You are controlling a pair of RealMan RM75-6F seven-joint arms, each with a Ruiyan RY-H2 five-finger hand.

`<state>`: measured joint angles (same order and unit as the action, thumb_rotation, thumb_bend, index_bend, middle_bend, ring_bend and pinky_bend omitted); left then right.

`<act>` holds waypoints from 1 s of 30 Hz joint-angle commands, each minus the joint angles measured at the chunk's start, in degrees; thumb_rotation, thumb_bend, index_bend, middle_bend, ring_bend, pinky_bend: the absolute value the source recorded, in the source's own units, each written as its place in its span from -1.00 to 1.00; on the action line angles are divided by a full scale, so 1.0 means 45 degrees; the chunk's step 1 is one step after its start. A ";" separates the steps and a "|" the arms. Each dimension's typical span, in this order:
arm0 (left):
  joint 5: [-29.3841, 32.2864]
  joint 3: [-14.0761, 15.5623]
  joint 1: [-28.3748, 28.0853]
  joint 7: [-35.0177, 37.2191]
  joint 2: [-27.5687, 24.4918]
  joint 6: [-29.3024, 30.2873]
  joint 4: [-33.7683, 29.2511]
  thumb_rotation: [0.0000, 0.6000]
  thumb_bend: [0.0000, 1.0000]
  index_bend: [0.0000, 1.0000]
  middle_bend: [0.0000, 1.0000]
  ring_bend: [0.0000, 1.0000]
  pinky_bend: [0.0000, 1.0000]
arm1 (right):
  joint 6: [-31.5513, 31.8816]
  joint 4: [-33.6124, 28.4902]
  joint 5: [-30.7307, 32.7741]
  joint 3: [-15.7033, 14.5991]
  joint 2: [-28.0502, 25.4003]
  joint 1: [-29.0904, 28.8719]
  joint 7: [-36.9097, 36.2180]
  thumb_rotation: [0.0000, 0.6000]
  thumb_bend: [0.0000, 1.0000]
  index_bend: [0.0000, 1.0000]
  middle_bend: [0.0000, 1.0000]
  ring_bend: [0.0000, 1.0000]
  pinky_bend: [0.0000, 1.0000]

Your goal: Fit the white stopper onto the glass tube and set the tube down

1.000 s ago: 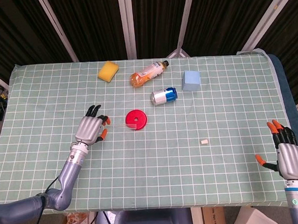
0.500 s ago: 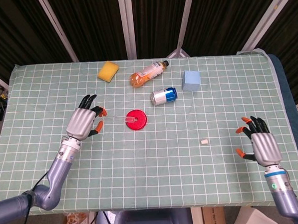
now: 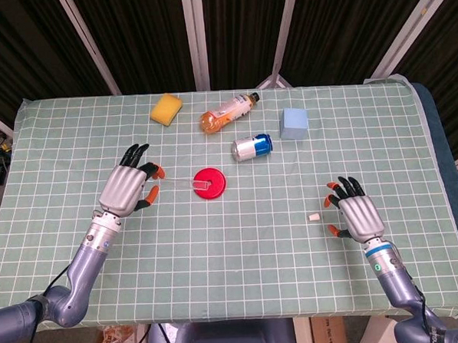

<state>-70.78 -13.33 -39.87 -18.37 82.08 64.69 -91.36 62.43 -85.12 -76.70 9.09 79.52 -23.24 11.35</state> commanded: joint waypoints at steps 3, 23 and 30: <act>-0.0016 -0.0027 -0.0012 -0.0047 -0.0073 0.0074 -0.0159 1.00 0.25 -0.06 -0.04 -0.87 -1.00 | -0.0232 0.0422 0.0162 -0.0038 0.0453 -0.0268 -0.0003 1.00 -0.48 -0.02 -0.60 -1.00 -1.00; -0.0004 -0.0039 0.0060 -0.0047 -0.0464 0.0249 -0.0579 1.00 0.25 -0.07 -0.04 -0.87 -1.00 | -0.0897 0.1913 0.0948 0.0039 0.1617 -0.0973 0.0106 1.00 -0.45 -0.02 -0.60 -1.00 -1.00; 0.0036 -0.0073 0.0017 -0.0052 -0.0457 0.0253 -0.0564 1.00 0.25 -0.07 -0.04 -0.87 -1.00 | -0.1082 0.2189 0.1252 -0.0011 0.1833 -0.1071 0.0242 1.00 -0.34 -0.02 -0.60 -1.00 -1.00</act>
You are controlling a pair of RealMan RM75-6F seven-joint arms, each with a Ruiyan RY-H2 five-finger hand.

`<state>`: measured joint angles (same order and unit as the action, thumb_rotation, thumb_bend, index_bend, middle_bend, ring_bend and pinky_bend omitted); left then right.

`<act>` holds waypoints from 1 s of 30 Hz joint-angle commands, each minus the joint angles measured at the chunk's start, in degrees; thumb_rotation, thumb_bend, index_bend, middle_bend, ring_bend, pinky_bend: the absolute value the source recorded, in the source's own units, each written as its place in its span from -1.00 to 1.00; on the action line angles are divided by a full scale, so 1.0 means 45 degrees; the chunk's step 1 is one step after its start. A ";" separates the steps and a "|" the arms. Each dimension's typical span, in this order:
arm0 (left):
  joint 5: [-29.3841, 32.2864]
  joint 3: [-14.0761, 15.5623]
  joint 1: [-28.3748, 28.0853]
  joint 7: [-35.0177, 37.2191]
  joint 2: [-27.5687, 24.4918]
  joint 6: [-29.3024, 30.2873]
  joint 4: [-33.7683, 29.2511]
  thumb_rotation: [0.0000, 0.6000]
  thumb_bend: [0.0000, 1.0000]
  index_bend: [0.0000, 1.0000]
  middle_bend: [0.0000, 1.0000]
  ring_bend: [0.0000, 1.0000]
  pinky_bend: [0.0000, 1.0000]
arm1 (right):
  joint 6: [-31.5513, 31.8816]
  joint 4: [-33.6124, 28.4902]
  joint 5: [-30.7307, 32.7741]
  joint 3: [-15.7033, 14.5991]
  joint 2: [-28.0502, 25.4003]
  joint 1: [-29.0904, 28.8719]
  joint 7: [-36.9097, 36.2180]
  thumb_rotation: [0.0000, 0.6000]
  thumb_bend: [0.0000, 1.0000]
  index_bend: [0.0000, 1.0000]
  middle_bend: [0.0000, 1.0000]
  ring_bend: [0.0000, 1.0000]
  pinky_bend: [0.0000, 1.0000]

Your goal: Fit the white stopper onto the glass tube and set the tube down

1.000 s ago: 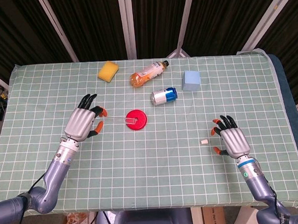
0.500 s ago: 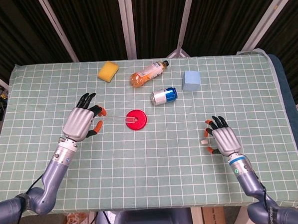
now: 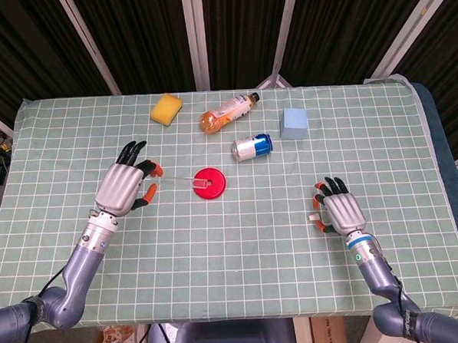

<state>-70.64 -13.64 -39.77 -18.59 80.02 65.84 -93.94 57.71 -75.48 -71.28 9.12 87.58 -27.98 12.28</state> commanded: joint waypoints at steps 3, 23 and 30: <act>0.0041 -0.0009 -0.0014 0.0004 -0.0005 -0.0014 0.0050 1.00 0.25 -0.07 -0.04 -0.87 -1.00 | -0.0096 0.0170 0.0135 -0.0054 0.0125 -0.0049 0.0093 1.00 -0.30 -0.02 -0.60 -1.00 -1.00; 0.0095 0.0046 -0.0024 0.0254 0.0033 -0.0067 0.0287 1.00 0.25 -0.07 -0.04 -0.87 -1.00 | -0.0154 0.0655 0.0376 -0.0189 0.0424 -0.0175 0.0229 1.00 -0.29 -0.02 -0.60 -1.00 -1.00; 0.0094 0.0071 0.0006 0.0282 -0.0021 -0.0042 0.0300 1.00 0.25 -0.07 -0.04 -0.87 -1.00 | -0.0136 0.0731 0.0460 -0.0211 0.0557 -0.0184 0.0235 1.00 -0.23 0.11 -0.60 -1.00 -1.00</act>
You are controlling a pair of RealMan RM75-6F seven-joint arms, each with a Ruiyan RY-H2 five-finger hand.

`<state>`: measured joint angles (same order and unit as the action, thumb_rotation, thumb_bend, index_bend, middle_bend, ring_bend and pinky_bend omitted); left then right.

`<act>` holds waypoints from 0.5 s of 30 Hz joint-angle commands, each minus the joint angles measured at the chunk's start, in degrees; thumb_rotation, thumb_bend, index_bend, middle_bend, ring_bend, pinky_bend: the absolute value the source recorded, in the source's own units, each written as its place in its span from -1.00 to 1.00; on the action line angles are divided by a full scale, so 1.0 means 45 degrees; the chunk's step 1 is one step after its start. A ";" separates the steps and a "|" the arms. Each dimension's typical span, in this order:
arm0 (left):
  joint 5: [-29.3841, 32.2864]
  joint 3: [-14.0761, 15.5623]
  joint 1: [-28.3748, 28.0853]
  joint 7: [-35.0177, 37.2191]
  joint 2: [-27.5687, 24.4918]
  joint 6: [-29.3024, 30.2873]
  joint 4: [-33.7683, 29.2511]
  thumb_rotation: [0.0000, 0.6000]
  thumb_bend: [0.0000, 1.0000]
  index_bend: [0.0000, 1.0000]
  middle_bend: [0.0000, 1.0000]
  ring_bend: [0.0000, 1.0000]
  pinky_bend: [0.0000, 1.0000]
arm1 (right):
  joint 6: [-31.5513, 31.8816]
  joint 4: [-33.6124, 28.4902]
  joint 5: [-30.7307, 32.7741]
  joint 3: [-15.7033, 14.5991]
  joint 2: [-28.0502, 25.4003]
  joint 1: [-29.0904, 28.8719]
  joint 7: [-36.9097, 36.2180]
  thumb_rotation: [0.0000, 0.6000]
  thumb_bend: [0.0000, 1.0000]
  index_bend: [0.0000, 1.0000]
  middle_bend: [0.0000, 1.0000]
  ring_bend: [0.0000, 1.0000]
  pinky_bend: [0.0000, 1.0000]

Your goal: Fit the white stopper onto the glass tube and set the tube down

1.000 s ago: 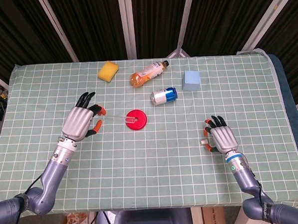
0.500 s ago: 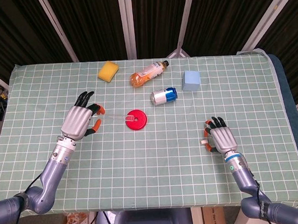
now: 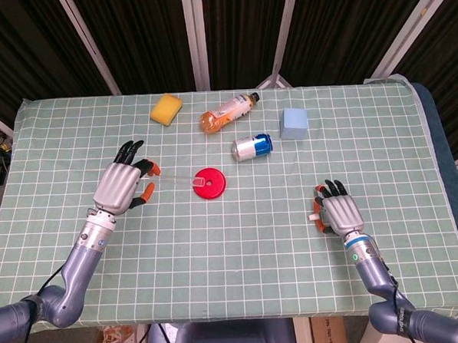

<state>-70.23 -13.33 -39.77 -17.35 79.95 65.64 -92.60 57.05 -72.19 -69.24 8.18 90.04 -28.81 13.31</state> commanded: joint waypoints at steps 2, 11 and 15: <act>0.0026 0.0008 0.0015 0.0021 -0.0009 0.0000 0.0009 1.00 0.25 -0.07 -0.04 -0.87 -1.00 | 0.0032 -0.0009 0.0012 -0.0011 0.0029 -0.0002 0.0035 1.00 -0.22 0.14 -0.60 -1.00 -1.00; 0.0076 0.0031 0.0056 0.0095 0.0031 0.0023 0.0049 1.00 0.25 -0.07 -0.04 -0.87 -1.00 | 0.0269 -0.0166 -0.0002 0.0007 0.0007 0.0045 0.0073 1.00 -0.21 0.18 -0.60 -1.00 -1.00; 0.0159 0.0005 0.0086 0.0211 0.0142 0.0059 0.0135 1.00 0.25 -0.07 -0.04 -0.87 -1.00 | 0.0559 -0.0342 -0.0086 0.0096 -0.0196 0.0100 0.0060 1.00 -0.21 0.18 -0.60 -1.00 -1.00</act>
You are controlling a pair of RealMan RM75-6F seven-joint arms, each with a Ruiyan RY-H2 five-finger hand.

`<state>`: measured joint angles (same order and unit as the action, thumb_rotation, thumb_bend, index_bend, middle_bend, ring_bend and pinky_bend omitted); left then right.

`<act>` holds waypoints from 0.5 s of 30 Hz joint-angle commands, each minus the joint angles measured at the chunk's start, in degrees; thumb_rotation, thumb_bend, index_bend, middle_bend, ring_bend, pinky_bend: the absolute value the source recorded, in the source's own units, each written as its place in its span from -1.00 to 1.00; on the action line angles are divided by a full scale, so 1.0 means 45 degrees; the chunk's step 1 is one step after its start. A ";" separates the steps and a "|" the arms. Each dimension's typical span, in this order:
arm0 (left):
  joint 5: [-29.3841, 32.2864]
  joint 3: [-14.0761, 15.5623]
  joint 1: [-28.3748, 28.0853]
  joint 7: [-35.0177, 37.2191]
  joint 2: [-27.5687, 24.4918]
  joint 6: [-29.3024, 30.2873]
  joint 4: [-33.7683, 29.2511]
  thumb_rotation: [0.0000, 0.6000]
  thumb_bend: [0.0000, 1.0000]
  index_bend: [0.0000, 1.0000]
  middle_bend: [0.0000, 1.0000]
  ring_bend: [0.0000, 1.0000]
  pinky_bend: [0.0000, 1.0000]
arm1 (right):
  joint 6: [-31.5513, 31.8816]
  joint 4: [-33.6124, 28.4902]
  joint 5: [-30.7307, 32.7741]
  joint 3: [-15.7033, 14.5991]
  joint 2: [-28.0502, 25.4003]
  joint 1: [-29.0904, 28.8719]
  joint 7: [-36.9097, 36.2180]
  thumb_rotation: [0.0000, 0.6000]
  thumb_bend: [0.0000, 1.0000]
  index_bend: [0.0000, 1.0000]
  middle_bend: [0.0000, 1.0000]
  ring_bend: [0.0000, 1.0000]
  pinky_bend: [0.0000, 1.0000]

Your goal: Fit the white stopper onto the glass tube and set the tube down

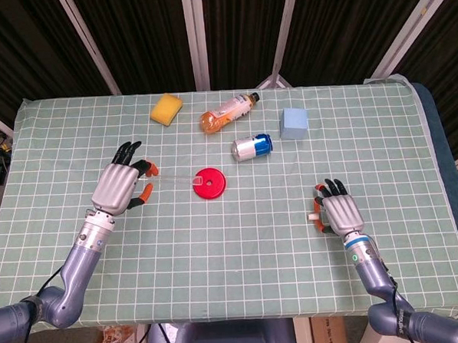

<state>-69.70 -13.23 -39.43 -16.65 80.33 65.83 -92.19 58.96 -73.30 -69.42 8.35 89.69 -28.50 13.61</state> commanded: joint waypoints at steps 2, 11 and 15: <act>0.0115 -0.0060 0.0006 0.0149 0.0171 0.0020 0.0114 1.00 0.25 -0.07 -0.04 -0.87 -1.00 | 0.0335 -0.0222 -0.0086 0.0178 -0.0292 0.0049 -0.0029 1.00 -0.21 0.18 -0.60 -1.00 -1.00; 0.0626 -0.0503 -0.0151 0.1106 0.1820 0.0245 0.1032 1.00 0.25 -0.07 -0.03 -0.87 -1.00 | 0.1427 -0.1220 -0.0208 0.1126 -0.1588 -0.0011 0.0159 1.00 -0.21 0.18 -0.60 -1.00 -1.00; 0.0559 -0.0631 -0.0310 0.1702 0.2849 0.0374 0.1923 1.00 0.27 -0.07 -0.03 -0.87 -1.00 | 0.1842 -0.1766 -0.0337 0.1623 -0.2236 -0.0153 0.0292 1.00 -0.21 0.18 -0.60 -1.00 -1.00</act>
<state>-67.19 -15.56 -40.30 -10.65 90.87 67.08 -85.70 66.41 -80.32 -70.58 14.80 80.64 -28.83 14.52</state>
